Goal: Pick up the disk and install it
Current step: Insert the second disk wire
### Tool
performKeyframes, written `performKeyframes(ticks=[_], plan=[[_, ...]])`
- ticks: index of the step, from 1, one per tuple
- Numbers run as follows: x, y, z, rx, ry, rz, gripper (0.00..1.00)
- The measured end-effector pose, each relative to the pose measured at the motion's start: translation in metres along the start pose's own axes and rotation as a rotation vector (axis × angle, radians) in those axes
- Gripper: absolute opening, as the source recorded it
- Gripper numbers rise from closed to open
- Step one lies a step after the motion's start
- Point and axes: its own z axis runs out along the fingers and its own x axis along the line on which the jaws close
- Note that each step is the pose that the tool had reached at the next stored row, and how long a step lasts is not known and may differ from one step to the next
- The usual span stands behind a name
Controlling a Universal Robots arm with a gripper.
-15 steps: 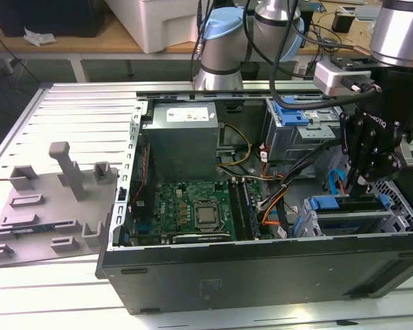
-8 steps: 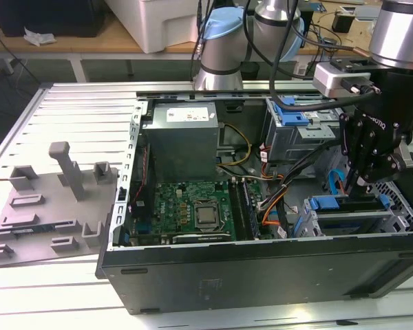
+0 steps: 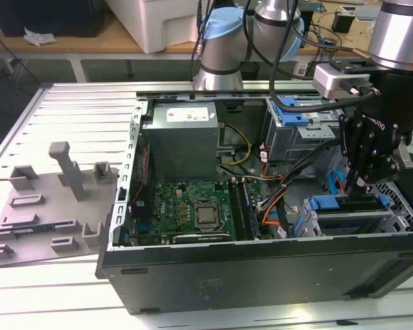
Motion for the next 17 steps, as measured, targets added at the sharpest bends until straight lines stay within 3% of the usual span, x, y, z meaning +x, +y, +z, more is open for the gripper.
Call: performKeyframes(ticks=[17], plan=[[-0.0001,0.0014,0.0004,0.0052,-0.0007,-0.028,0.16]])
